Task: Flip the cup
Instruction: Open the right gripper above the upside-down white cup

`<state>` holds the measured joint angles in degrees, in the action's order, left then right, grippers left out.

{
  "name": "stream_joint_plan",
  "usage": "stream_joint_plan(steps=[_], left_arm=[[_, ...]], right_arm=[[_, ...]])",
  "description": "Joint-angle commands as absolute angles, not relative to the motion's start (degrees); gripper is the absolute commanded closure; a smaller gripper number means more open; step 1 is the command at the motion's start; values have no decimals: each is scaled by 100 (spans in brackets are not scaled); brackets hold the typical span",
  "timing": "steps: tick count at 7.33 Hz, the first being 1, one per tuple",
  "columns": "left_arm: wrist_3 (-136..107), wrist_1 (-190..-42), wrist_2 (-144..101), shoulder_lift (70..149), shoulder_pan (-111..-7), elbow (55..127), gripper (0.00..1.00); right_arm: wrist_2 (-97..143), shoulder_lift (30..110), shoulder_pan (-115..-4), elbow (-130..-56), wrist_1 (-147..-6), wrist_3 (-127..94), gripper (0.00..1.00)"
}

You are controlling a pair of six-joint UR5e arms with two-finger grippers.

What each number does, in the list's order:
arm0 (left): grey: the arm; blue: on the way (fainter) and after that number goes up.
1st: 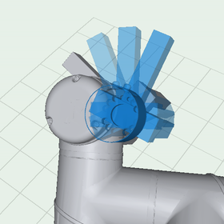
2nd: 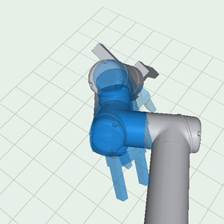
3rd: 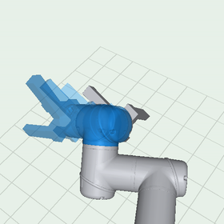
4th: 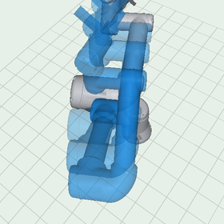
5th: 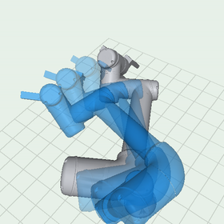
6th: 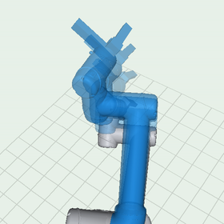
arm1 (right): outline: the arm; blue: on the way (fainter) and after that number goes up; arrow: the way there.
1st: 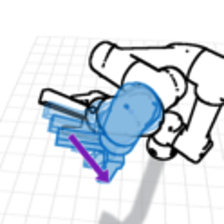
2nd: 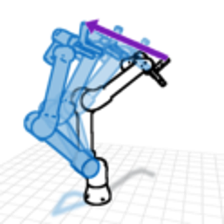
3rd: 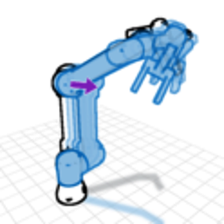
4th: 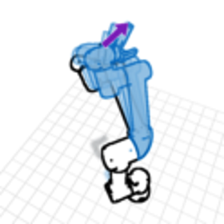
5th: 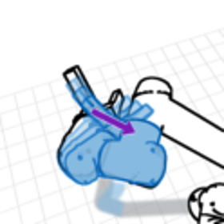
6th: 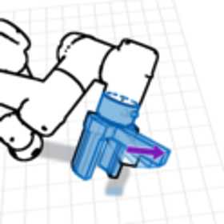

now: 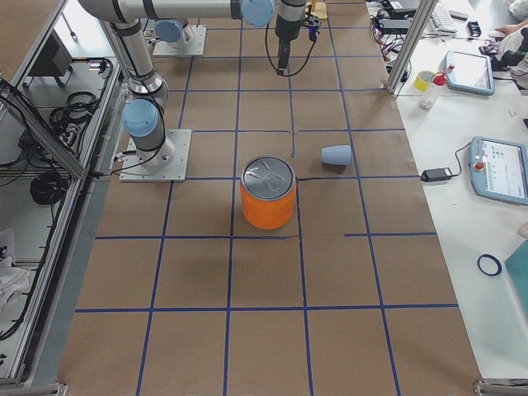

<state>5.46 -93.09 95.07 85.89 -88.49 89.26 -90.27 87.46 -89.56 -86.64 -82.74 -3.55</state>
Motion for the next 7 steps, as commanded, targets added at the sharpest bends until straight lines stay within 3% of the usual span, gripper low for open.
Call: stream_joint_plan(steps=[1,7], left_arm=[[554,-9325,9519,8535,-8842,8965,0],[422,-8587,8807,8771,-8824,9078,0]], right_arm=[[-9044,8745,-8904,-8657,-8332,-308,0],[-9070,8649,-8605,-8657,-8569,-360,0]])
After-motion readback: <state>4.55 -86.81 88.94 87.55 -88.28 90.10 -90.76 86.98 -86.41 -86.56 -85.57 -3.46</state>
